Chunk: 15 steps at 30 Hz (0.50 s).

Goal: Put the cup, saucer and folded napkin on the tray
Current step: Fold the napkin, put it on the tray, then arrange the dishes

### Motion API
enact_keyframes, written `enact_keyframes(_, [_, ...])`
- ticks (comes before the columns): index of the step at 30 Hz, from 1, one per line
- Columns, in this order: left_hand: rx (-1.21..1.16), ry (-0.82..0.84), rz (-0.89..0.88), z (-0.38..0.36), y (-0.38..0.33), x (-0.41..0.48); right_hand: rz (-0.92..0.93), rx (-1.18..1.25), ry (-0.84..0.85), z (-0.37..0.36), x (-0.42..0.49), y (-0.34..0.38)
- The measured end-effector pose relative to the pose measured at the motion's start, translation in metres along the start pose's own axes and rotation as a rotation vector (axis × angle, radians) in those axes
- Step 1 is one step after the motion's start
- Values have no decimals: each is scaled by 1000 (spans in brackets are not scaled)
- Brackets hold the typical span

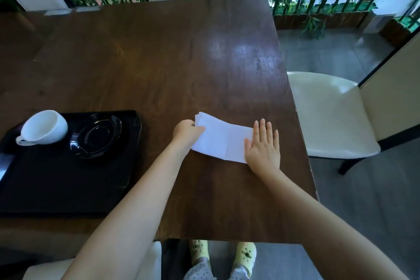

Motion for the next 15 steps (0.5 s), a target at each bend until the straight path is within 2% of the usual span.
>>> enact_keyframes(4, [140,-25,-133,-9,-26,-18,-46,95,32,-2,-6,6])
enact_keyframes(9, [209,-83,-336,-37,-45,-48,55,314,-54,27,-7,-17])
enact_keyframes(12, [217,-140,-414,-61,-51,-59,128,497,56,41,-2,-35])
enact_keyframes(15, [191,-176,-470,-90,-53,-68,161,552,156,51,10,-47])
Point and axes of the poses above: each hand's wrist, its own x-axis towards the middle knuckle, its own z-axis out of the back of the hand, y = z × x, the point moved 4 cm from there along x, towards the middle knuckle, and after that the axes turned 6 degrees about y, right-handed, at the moved point
